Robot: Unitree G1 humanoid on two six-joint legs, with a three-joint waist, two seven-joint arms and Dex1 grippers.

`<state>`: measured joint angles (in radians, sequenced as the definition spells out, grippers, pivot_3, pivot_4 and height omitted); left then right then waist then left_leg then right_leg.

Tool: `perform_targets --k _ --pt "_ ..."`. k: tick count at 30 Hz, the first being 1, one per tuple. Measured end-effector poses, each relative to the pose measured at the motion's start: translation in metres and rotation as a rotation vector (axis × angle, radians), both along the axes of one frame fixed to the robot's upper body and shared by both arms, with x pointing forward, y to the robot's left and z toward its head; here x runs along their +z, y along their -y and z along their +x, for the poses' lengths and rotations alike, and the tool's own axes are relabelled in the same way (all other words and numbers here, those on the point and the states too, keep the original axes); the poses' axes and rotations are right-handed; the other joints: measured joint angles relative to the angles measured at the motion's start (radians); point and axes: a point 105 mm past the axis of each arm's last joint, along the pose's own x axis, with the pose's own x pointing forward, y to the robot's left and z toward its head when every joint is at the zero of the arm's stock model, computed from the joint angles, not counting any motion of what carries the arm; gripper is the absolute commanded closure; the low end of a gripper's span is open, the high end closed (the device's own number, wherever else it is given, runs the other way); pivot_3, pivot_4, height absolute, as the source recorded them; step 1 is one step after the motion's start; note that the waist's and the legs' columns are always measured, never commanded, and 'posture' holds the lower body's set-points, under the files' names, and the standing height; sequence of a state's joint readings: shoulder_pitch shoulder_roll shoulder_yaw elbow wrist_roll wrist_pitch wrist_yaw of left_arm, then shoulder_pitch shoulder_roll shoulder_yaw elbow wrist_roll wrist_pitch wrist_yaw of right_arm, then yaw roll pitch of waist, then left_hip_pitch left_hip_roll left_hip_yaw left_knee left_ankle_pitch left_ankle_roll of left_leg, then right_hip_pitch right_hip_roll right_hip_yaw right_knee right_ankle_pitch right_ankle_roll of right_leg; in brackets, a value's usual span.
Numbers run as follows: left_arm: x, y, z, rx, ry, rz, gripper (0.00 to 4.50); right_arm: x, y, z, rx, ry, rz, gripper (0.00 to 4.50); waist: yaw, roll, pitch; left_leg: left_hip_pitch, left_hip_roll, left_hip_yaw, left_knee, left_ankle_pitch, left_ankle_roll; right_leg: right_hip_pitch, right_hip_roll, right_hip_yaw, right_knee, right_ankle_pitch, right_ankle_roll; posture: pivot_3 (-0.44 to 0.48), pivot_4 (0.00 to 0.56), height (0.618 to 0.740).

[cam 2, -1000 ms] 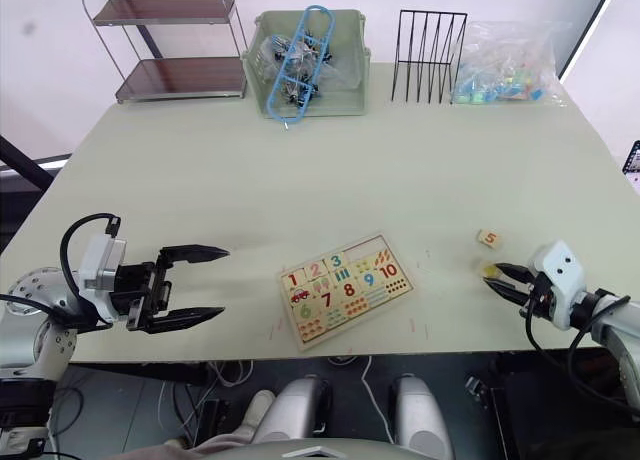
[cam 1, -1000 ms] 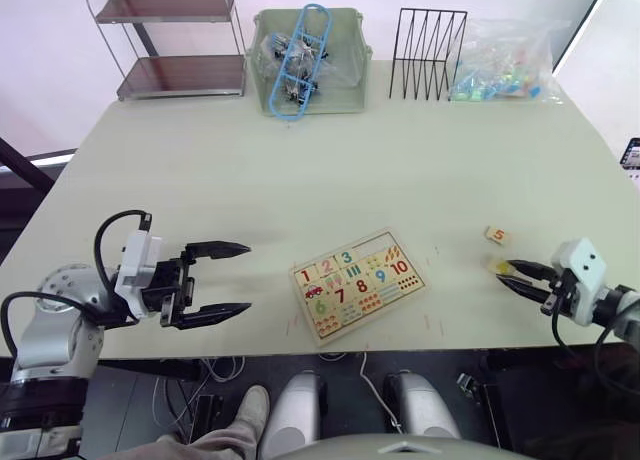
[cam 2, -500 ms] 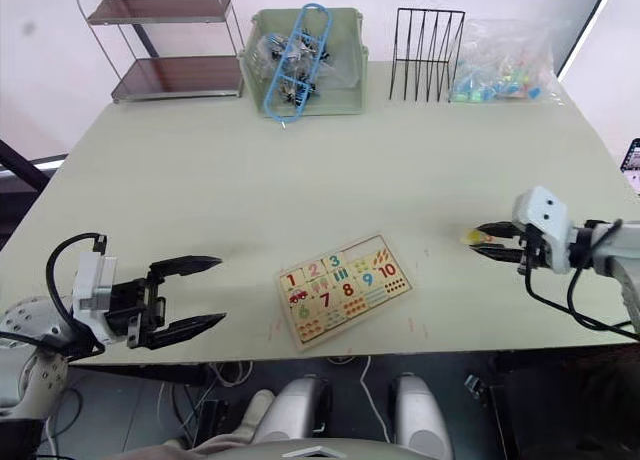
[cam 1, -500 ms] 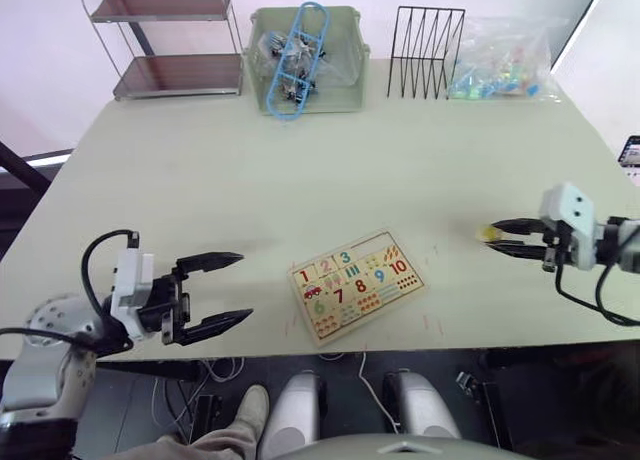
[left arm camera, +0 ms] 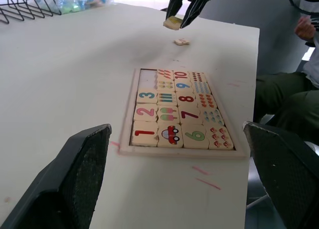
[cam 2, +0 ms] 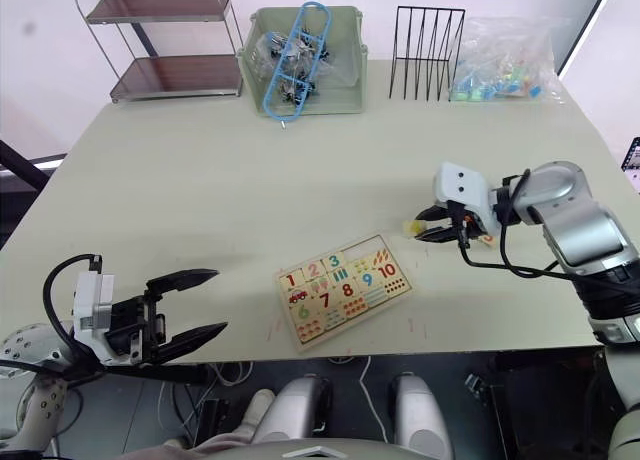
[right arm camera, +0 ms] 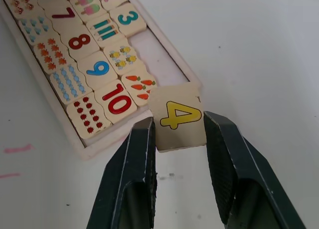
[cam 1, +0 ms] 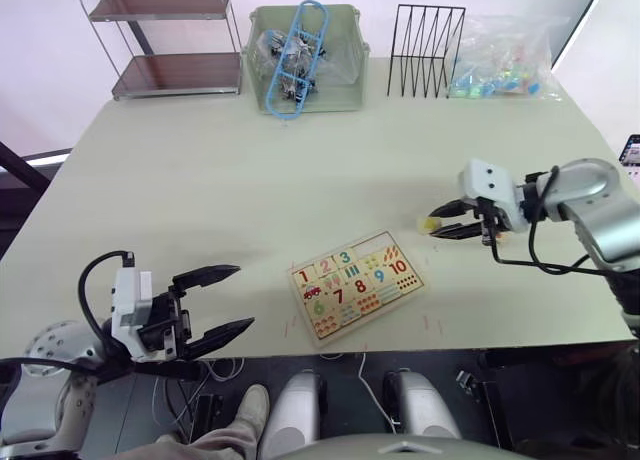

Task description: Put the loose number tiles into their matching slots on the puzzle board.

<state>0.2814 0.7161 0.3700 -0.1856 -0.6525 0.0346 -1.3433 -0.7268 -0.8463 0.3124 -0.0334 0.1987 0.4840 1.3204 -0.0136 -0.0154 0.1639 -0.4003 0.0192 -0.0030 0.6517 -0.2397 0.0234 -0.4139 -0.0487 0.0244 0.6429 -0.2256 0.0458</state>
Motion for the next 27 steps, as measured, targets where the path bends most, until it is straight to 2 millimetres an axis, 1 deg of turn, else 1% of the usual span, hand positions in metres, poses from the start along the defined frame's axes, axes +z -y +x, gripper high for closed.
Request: perform_targets --k 4,9,12,18,20,21,27 --pt "0.0 -0.004 -0.001 0.011 0.013 0.025 0.0 0.0 -0.021 0.0 0.051 -0.006 -0.045 3.65 -0.001 0.0 0.0 0.0 0.0 0.0 0.0 0.0 0.0 0.0 0.0 0.0 0.0 0.0 0.0 0.0 0.15 0.74" --pt "-0.001 -0.005 -0.001 0.019 0.012 0.029 0.0 0.007 -0.052 -0.002 0.147 0.013 -0.103 3.65 -0.001 0.001 0.0 0.0 0.0 -0.002 0.0 0.0 0.0 -0.001 0.0 0.0 0.0 0.0 0.0 0.0 0.15 0.74" --pt "-0.002 -0.006 -0.002 0.02 0.005 0.03 0.0 0.008 -0.064 0.0 0.176 0.016 -0.145 3.65 -0.002 0.001 0.001 0.0 0.0 -0.002 0.0 0.0 0.0 -0.001 0.0 0.0 0.0 0.0 0.0 0.0 0.15 0.74" --pt "-0.005 -0.007 -0.005 0.026 -0.01 0.031 0.0 0.001 -0.089 0.003 0.234 0.018 -0.215 3.65 -0.003 0.001 0.001 0.0 0.0 -0.002 0.0 0.0 0.0 -0.001 0.0 0.0 0.0 0.0 0.0 0.0 0.15 0.74" --pt "-0.005 -0.007 -0.006 0.027 -0.011 0.031 0.0 -0.004 -0.094 0.006 0.239 0.016 -0.235 3.65 -0.004 0.001 0.001 0.0 0.0 -0.003 -0.001 0.0 0.0 -0.002 0.0 0.0 0.0 0.0 0.0 0.0 0.15 0.74" --pt "-0.006 -0.008 -0.006 0.03 -0.01 0.033 0.0 -0.009 -0.096 0.007 0.245 0.009 -0.257 3.65 -0.003 0.001 0.001 0.0 0.0 -0.003 -0.001 0.0 0.0 -0.001 0.0 0.0 0.0 0.0 0.0 0.0 0.15 0.74" --pt "-0.006 -0.01 -0.006 0.058 -0.007 0.032 0.0 -0.017 -0.101 0.013 0.273 0.007 -0.307 3.65 -0.004 0.001 0.001 0.0 0.0 -0.003 -0.001 0.0 0.0 -0.001 -0.001 0.0 0.0 0.0 -0.001 0.0 0.15 0.74"
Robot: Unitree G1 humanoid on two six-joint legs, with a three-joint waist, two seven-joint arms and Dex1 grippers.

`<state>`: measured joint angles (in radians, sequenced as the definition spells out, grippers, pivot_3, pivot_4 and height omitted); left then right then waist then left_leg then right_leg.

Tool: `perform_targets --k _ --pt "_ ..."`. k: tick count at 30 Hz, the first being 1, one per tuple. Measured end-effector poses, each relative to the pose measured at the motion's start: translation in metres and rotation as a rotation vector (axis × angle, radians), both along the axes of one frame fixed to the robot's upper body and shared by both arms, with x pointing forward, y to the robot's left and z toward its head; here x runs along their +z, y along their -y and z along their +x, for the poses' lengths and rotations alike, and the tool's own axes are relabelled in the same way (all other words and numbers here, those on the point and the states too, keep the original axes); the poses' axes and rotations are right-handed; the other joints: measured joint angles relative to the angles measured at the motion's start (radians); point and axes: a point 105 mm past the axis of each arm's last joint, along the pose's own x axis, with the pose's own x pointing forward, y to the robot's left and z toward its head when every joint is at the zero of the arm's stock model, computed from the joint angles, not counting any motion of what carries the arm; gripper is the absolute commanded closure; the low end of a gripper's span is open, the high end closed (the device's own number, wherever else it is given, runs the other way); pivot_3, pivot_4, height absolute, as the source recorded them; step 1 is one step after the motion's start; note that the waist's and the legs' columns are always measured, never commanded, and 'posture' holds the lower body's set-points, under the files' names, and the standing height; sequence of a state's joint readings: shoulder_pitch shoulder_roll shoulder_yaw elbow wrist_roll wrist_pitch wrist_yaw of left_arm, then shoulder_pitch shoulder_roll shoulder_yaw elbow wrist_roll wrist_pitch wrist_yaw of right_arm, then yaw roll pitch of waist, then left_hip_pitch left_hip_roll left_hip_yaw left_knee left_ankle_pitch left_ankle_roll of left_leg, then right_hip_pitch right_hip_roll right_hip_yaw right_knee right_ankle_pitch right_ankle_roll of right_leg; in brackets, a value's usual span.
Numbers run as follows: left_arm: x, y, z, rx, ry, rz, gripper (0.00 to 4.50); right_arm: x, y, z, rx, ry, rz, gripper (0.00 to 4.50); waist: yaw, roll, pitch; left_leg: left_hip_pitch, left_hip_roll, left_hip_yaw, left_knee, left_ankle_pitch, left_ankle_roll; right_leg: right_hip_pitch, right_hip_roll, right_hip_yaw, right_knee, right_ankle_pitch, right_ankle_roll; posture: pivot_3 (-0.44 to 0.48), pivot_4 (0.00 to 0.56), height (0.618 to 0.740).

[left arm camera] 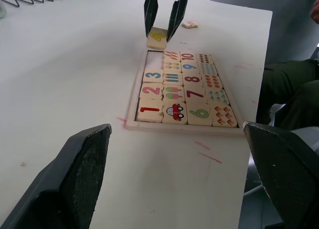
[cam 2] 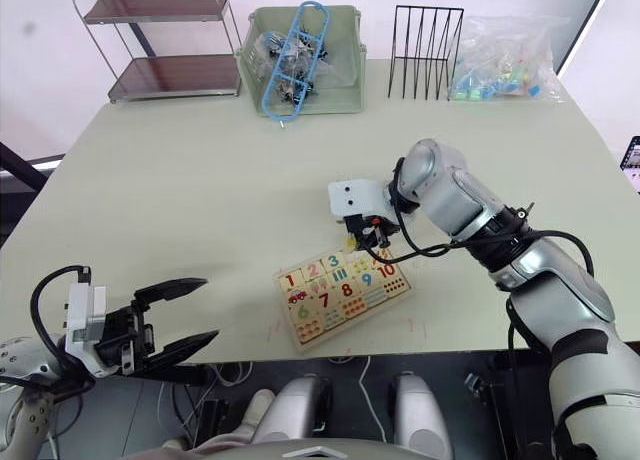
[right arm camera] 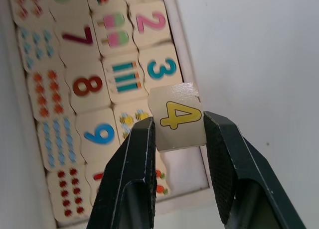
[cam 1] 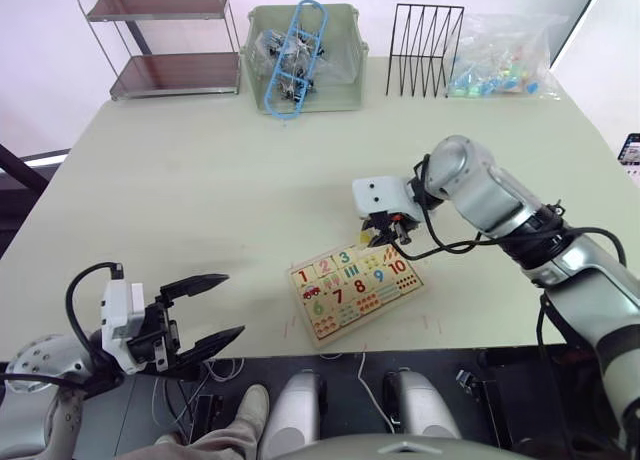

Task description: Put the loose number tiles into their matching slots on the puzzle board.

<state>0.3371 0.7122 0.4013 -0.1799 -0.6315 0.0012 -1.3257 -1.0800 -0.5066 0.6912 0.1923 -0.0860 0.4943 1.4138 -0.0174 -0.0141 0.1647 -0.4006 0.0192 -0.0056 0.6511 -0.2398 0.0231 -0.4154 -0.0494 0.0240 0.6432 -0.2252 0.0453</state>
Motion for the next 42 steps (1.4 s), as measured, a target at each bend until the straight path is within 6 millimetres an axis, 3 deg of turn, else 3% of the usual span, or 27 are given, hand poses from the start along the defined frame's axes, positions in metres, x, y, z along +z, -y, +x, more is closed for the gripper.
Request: perform_targets --k 14,22,42 --pt "0.0 0.0 0.0 0.024 0.009 -0.006 0.0 -0.018 -0.003 0.008 0.031 -0.004 -0.064 3.65 0.0 0.0 0.0 0.0 0.0 0.001 0.0 0.0 0.0 0.0 0.0 0.0 0.0 0.0 0.0 0.0 0.15 0.74" --pt "0.001 0.001 0.001 0.02 0.016 -0.006 0.0 -0.012 -0.006 0.014 0.036 0.037 -0.093 3.65 -0.001 0.001 0.001 0.0 0.0 0.001 0.0 0.0 0.0 0.0 0.0 0.0 0.0 0.0 0.0 0.0 0.15 0.74" --pt "0.003 0.004 0.0 0.005 0.025 -0.001 0.0 -0.017 -0.007 0.011 0.046 0.005 -0.114 3.65 -0.001 0.001 0.001 0.0 0.0 0.0 -0.001 0.0 0.0 0.0 0.0 0.0 0.0 0.0 0.0 0.0 0.15 0.74"
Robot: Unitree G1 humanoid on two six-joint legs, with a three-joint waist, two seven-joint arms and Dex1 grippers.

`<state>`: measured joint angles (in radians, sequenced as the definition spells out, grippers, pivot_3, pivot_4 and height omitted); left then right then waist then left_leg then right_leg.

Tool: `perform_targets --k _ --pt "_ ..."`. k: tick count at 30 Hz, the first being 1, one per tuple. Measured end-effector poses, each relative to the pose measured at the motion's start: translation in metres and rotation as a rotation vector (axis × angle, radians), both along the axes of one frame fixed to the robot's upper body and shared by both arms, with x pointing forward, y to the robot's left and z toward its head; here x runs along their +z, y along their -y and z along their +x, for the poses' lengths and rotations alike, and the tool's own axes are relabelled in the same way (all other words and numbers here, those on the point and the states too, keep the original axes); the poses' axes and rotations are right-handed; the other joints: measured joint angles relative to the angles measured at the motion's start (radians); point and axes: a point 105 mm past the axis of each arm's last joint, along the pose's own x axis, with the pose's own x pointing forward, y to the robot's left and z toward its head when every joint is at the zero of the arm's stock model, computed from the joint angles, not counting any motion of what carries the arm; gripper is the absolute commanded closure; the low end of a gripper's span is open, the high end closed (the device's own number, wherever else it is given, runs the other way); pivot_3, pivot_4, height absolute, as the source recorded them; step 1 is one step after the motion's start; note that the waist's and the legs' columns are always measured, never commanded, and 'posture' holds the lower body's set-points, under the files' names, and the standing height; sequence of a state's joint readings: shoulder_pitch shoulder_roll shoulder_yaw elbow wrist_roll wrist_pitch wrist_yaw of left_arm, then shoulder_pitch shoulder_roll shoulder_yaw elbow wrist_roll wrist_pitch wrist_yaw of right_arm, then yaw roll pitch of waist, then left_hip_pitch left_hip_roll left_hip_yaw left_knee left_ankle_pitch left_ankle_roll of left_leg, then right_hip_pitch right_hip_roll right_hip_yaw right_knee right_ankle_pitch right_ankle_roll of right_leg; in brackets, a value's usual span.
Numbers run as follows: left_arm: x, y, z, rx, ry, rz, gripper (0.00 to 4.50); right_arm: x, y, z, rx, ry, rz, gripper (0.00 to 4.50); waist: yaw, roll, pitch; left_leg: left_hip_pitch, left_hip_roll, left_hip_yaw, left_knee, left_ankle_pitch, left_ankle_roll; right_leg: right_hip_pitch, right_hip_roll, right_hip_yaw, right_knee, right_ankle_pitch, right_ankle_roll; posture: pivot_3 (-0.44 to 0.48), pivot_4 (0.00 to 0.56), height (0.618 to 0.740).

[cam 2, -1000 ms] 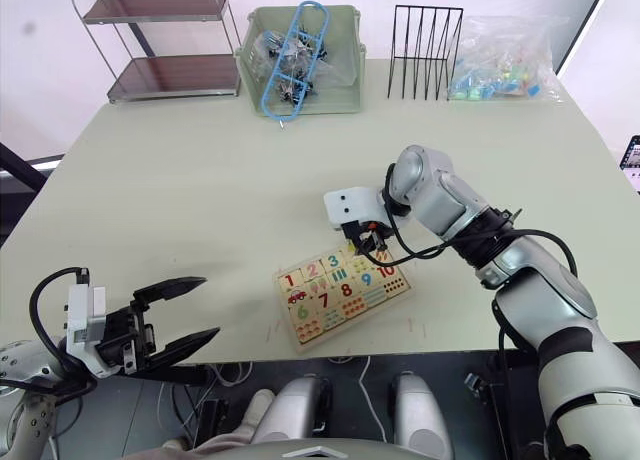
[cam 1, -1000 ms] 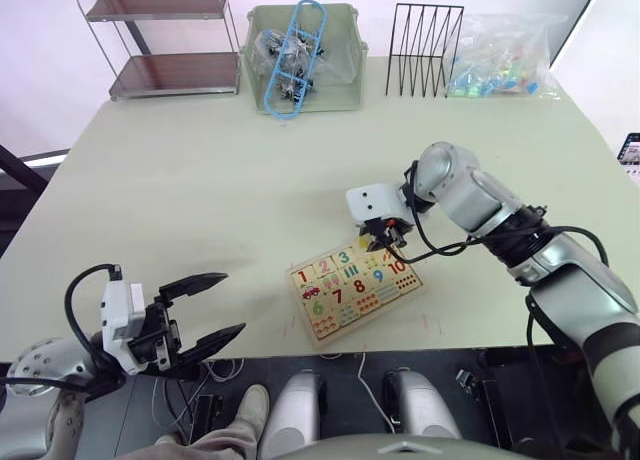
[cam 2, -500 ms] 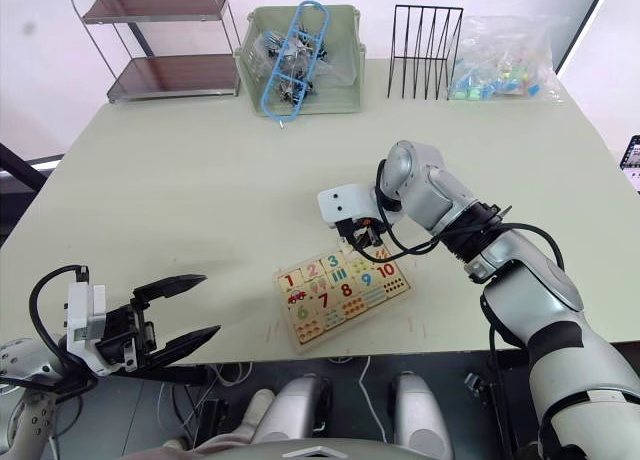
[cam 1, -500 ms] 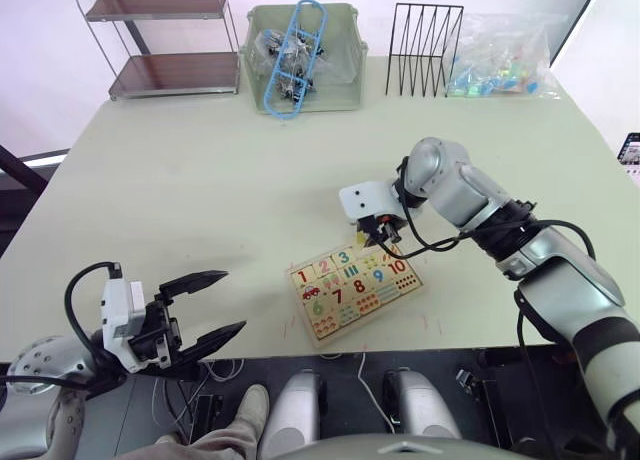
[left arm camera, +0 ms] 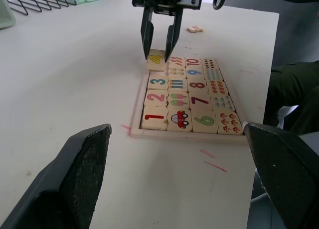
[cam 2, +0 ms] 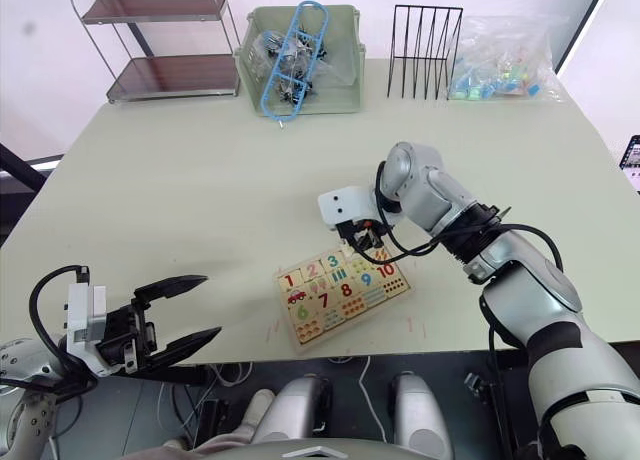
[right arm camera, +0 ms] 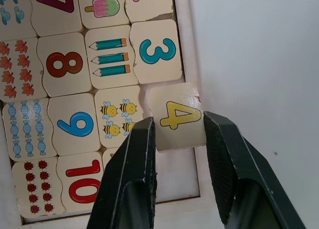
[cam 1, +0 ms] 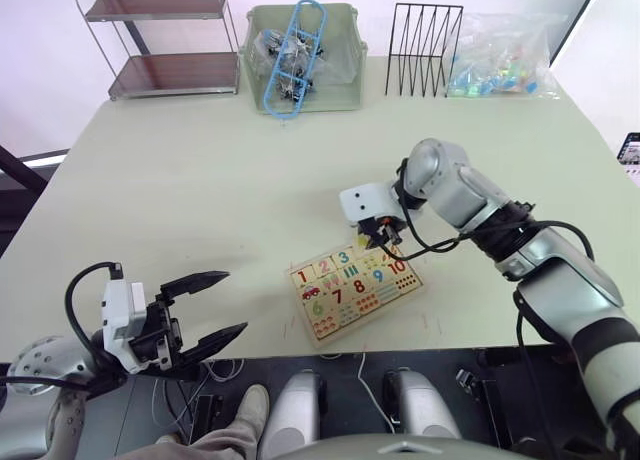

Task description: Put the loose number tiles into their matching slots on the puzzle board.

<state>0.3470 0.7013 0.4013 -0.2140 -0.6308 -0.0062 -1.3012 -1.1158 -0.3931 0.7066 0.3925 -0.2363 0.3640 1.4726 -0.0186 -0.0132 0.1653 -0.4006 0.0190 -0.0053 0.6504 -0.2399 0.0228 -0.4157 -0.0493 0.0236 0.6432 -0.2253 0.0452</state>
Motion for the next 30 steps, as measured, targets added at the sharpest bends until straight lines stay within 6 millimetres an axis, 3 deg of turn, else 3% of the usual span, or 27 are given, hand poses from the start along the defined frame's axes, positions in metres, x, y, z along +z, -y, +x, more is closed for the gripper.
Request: perform_targets --k 30 --pt "-0.0004 -0.0001 -0.0002 0.016 -0.001 0.001 0.0 -0.0054 -0.0021 0.0002 0.014 -0.009 -0.016 3.65 -0.001 0.0 0.0 0.0 0.0 0.0 0.0 0.0 0.0 0.0 0.0 0.0 0.0 0.0 0.0 0.0 0.15 0.74"
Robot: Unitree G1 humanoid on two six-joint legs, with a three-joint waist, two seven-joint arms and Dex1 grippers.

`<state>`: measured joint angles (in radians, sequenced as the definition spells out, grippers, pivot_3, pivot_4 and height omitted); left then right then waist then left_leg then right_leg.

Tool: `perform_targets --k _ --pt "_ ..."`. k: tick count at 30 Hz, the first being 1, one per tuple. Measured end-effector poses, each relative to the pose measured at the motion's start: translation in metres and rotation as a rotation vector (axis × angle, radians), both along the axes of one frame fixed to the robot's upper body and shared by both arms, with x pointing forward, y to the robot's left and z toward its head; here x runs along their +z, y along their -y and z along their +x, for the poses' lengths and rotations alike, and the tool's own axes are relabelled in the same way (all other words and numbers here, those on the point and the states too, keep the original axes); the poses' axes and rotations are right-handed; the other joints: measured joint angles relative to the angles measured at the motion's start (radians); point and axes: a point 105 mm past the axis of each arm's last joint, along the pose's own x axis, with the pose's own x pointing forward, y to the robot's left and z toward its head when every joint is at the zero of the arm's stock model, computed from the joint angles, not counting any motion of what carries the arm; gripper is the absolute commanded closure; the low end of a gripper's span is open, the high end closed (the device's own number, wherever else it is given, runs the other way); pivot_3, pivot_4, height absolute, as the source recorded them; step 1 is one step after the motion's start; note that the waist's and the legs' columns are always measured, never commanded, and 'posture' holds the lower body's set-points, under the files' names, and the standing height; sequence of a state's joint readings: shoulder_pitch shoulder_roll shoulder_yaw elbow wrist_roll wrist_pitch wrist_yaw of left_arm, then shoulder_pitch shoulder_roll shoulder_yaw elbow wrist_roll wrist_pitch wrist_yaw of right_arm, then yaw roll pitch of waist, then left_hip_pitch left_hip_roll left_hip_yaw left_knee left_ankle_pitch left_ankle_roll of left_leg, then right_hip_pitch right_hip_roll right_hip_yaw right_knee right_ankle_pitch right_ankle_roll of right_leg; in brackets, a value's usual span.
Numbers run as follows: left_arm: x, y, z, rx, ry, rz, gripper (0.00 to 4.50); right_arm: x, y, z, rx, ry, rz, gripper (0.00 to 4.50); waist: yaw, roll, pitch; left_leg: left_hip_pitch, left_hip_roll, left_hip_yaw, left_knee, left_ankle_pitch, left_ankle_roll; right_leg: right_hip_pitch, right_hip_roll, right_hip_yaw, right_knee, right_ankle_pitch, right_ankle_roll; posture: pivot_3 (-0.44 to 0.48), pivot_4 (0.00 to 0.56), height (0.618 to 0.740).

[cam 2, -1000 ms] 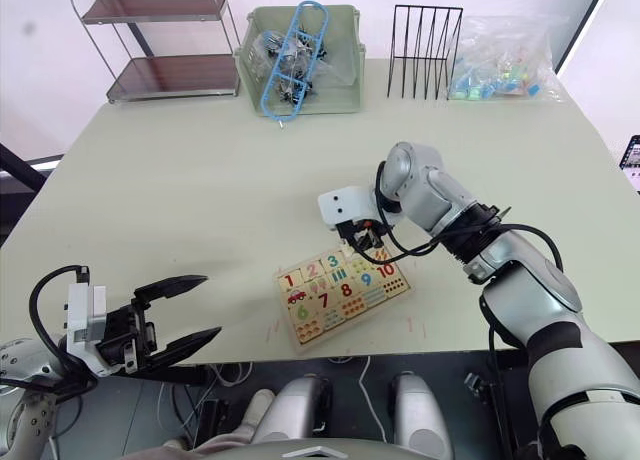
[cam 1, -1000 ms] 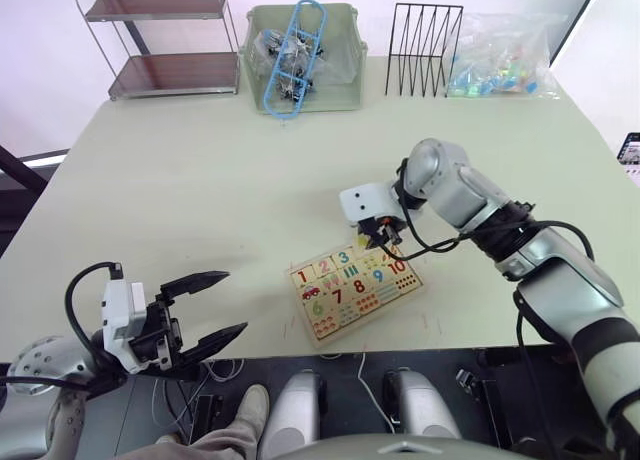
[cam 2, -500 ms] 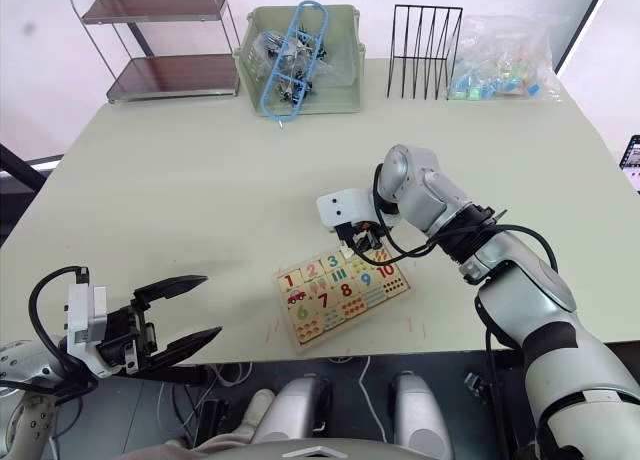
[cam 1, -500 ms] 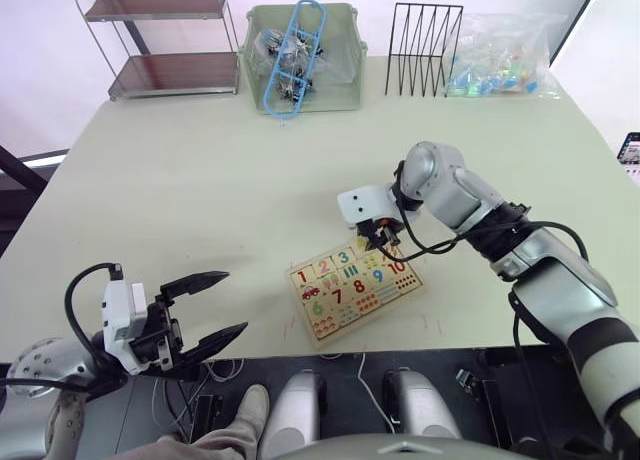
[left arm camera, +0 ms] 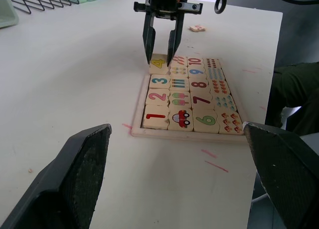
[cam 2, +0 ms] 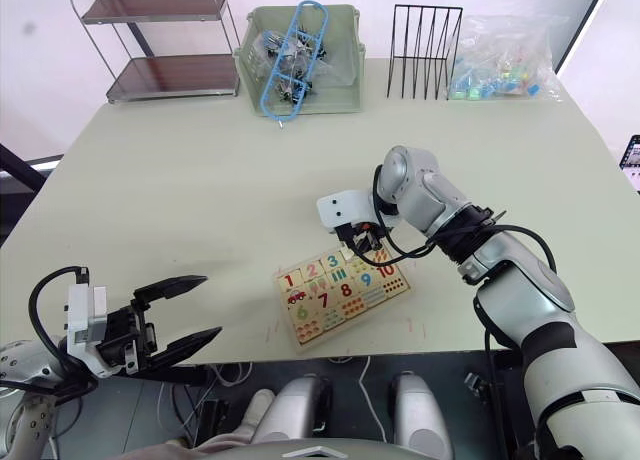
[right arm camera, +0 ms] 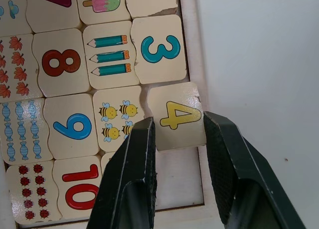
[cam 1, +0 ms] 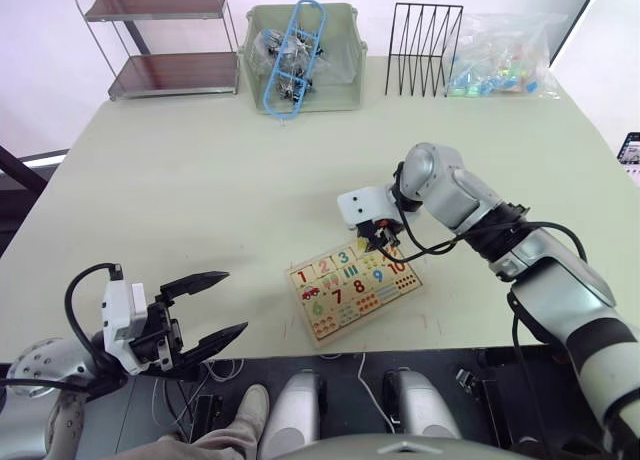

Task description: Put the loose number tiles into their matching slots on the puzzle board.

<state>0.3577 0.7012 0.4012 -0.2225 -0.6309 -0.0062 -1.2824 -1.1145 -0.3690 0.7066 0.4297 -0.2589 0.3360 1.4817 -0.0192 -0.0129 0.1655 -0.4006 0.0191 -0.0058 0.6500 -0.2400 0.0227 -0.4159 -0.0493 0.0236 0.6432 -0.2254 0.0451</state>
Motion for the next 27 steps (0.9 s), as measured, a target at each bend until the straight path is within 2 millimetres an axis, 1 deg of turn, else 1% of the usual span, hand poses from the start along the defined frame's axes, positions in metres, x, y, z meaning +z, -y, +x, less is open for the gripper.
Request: perform_targets --k 20,22,23,24,25,26,27 --pt "-0.0004 0.0003 0.0001 0.002 0.0 -0.004 0.0 -0.0025 0.0004 -0.0025 0.018 -0.009 -0.008 3.65 0.0 0.0 0.0 0.0 0.0 0.0 0.0 0.0 0.0 0.0 0.0 0.0 0.0 0.0 0.0 0.0 0.15 0.74" --pt "-0.0004 0.0004 0.0001 0.002 0.0 -0.004 0.0 -0.0025 0.0003 -0.0026 0.02 -0.009 -0.009 2.64 0.0 0.0 0.0 0.0 0.0 0.0 0.0 0.0 0.0 0.0 0.0 0.0 0.0 0.0 0.0 0.0 0.15 0.74" --pt "-0.0004 0.0004 0.0001 0.002 0.0 -0.004 0.0 -0.003 0.0003 -0.0031 0.024 -0.01 -0.009 2.36 0.0 0.0 0.0 0.0 0.0 0.0 0.0 0.0 0.0 0.0 0.0 0.0 0.0 0.0 0.0 0.0 0.15 0.74" --pt "-0.0004 0.0004 0.0001 0.002 0.0 -0.004 0.0 -0.004 0.0005 -0.0035 0.025 -0.013 -0.009 1.89 0.0 0.0 0.0 0.0 0.0 0.0 0.0 0.0 0.0 0.0 0.0 0.0 0.0 0.0 0.0 0.0 0.15 0.74" --pt "-0.0005 0.0004 0.0001 0.002 0.0 -0.004 0.0 -0.0052 0.0008 -0.0038 0.024 -0.016 -0.009 1.55 0.0 0.0 0.0 0.0 0.0 0.0 0.0 0.0 0.0 0.0 0.0 0.0 0.0 0.0 0.0 0.0 0.15 0.74" --pt "-0.0004 0.0004 0.0001 0.002 0.0 -0.004 0.0 -0.0052 0.0008 -0.004 0.027 -0.016 -0.009 0.87 0.0 0.0 0.0 0.0 0.0 0.0 0.0 0.0 0.0 0.0 0.0 0.0 0.0 0.0 0.0 0.0 0.15 0.74" --pt "-0.0004 0.0004 0.0002 0.002 0.001 -0.004 0.0 -0.0051 0.0005 -0.0041 0.032 -0.013 -0.009 0.47 0.0 0.0 0.0 0.0 0.0 0.0 0.0 0.0 0.0 0.0 0.0 0.0 0.0 0.0 0.0 0.0 0.15 0.74"
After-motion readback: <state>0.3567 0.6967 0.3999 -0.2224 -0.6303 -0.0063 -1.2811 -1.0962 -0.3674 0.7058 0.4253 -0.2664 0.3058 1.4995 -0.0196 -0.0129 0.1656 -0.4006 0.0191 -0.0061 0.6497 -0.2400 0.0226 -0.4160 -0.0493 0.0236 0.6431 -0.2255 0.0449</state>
